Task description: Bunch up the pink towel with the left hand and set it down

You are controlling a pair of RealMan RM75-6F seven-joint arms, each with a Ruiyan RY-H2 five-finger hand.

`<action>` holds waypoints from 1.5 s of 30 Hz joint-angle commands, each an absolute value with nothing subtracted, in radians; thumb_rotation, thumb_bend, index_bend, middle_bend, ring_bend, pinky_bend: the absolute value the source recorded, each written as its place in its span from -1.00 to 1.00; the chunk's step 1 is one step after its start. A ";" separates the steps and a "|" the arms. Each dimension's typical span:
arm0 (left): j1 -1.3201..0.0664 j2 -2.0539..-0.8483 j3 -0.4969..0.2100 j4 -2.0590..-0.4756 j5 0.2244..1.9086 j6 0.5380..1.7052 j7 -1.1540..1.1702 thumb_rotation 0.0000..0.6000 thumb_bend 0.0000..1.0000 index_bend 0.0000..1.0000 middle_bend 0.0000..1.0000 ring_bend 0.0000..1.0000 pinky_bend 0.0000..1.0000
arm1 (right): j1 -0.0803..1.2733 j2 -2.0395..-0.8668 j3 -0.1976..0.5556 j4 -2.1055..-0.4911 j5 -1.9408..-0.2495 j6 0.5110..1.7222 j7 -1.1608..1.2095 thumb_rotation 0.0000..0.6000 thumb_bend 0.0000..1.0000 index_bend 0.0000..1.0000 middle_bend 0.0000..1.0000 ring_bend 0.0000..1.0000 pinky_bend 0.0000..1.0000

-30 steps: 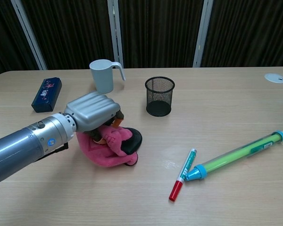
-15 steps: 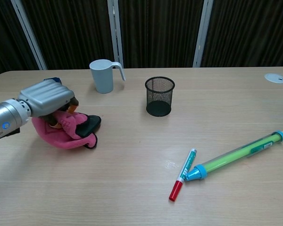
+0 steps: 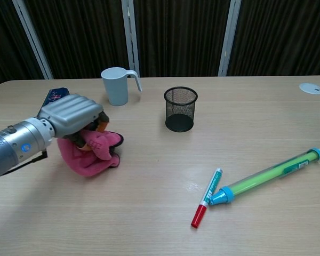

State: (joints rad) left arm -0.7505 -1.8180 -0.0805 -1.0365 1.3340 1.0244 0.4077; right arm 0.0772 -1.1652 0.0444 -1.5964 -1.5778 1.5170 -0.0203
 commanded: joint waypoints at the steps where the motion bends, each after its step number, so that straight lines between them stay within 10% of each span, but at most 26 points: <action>1: -0.784 -1.882 -0.106 -1.083 1.348 1.026 0.450 1.00 0.03 0.73 0.42 0.25 0.27 | 0.077 -1.165 0.045 -1.595 -1.577 1.518 -0.018 1.00 -1.00 -1.00 -1.00 -1.00 -1.00; 14: -0.833 -2.034 -0.132 -1.083 1.355 1.011 0.530 1.00 0.03 0.73 0.42 0.25 0.27 | 0.065 -1.156 0.045 -1.593 -1.568 1.531 -0.004 1.00 -1.00 -1.00 -1.00 -1.00 -1.00; 31: -0.707 -1.761 -0.117 -1.034 1.311 1.049 0.448 1.00 0.03 0.72 0.41 0.25 0.27 | 0.063 -1.158 0.044 -1.595 -1.574 1.533 -0.020 1.00 -1.00 -1.00 -1.00 -1.00 -1.00; 45: -0.532 -1.449 -0.079 -1.301 1.354 1.236 0.326 1.00 -0.28 0.44 0.15 0.07 0.14 | 0.082 -1.174 0.043 -1.605 -1.589 1.513 -0.049 1.00 -1.00 -1.00 -1.00 -1.00 -1.00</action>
